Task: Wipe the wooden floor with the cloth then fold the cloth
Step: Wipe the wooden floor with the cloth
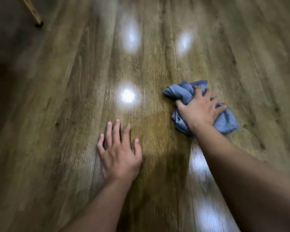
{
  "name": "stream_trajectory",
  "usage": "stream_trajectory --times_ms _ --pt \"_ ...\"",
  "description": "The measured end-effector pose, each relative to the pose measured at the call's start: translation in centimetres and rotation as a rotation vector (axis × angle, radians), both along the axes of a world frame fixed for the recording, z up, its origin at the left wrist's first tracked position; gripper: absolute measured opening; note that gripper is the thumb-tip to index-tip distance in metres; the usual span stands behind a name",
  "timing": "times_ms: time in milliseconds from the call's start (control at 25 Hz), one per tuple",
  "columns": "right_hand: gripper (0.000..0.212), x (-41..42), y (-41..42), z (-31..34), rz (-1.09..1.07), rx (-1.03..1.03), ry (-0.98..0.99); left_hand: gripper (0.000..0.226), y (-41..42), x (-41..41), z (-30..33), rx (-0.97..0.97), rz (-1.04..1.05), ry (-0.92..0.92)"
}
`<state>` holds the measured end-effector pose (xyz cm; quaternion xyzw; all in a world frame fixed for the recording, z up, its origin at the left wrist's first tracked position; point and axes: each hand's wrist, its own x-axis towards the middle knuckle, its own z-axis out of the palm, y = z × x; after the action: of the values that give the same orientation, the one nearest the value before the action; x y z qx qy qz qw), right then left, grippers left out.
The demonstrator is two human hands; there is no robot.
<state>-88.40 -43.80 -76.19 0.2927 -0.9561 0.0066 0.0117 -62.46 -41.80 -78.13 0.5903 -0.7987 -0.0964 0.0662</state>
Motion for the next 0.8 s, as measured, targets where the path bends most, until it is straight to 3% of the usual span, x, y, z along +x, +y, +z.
stream_trajectory --times_ms 240,440,560,800 --pt "0.083 6.1 -6.2 1.1 0.406 0.02 -0.082 0.065 -0.1 -0.4 -0.1 -0.054 0.014 0.052" --pt "0.084 10.9 -1.2 0.8 0.659 -0.006 -0.087 0.064 0.1 -0.2 0.1 -0.05 0.039 0.064" --pt "0.086 6.4 1.8 0.4 0.572 -0.007 -0.026 0.064 0.0 -0.1 -0.1 -0.034 0.028 0.043" --pt "0.083 -1.6 0.3 0.2 0.095 -0.031 -0.035 0.066 -0.1 -0.3 -0.4 -0.028 0.021 0.022"
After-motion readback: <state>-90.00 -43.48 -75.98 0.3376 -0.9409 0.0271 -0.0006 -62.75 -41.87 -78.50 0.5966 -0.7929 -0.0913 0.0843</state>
